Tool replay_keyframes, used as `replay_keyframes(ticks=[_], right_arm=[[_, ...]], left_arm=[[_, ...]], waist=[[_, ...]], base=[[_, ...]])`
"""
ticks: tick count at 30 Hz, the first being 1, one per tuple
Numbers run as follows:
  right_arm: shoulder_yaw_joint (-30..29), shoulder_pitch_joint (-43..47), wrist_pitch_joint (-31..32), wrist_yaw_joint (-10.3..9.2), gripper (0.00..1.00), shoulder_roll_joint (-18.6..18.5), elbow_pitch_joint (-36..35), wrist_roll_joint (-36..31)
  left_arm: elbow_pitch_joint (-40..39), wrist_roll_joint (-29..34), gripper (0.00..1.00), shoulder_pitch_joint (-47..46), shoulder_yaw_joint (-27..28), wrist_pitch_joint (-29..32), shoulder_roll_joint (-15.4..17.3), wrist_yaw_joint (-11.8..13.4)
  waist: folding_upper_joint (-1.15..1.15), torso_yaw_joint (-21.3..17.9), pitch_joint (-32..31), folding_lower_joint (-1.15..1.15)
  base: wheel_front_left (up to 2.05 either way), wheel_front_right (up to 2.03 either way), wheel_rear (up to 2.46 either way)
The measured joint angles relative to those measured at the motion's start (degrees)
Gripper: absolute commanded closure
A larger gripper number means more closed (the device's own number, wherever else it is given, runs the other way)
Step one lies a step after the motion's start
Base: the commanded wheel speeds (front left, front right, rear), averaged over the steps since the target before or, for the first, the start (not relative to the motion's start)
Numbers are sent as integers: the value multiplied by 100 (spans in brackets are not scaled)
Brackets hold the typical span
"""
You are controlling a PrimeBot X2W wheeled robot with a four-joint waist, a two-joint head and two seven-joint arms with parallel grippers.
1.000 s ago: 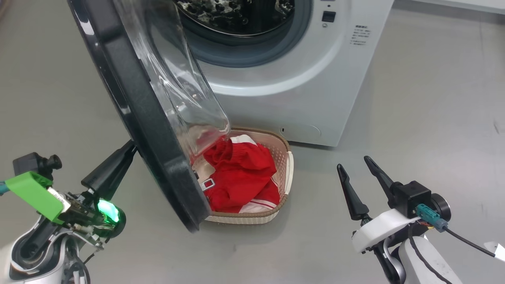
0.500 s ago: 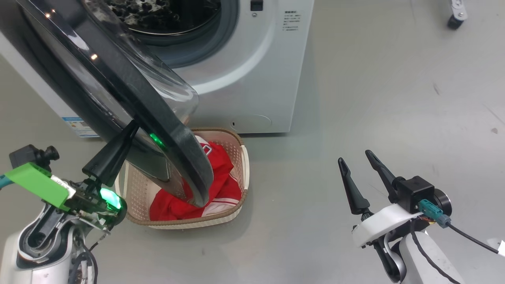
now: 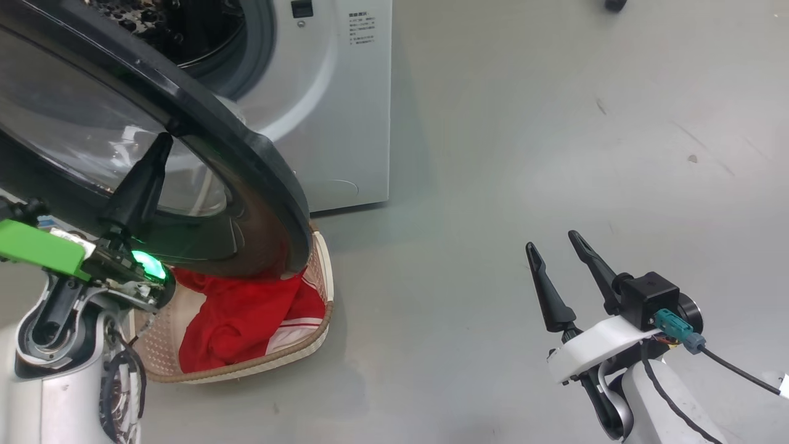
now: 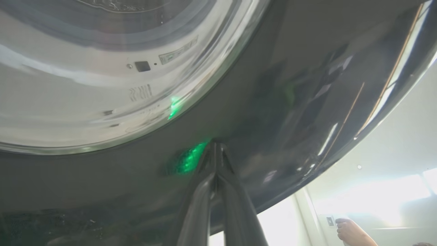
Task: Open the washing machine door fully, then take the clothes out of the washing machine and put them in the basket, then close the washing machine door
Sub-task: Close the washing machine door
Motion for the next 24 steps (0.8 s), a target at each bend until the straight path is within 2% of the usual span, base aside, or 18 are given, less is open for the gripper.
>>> replay_keyframes(ticks=[3,8,22,23,24], right_arm=[[-24,-1,0,-3,0,5,-13,13],[-159,0,0,-123,0,22,-77,14],[-300,11,0,-145,0,23,-109,13],[-310,19,0,-144,0,24,-109,14],[-316,29,0,-144,0,24,-108,26]], left_arm=[[77,44,100,-107,1,-107,1,0],[234,110,100,-198,-142,-224,-24,0],[468,130,99,164,-174,-791,-38,0],[476,156,81,223,-166,-861,-40,0],[489,212,59,276,-144,-946,-41,0]], waist=[[0,-129,25,0],[0,-187,68,0],[0,315,-69,0],[0,359,-86,0],[0,402,-104,0]], base=[[0,0,0],[0,0,0],[0,0,0],[0,0,0],[0,0,0]])
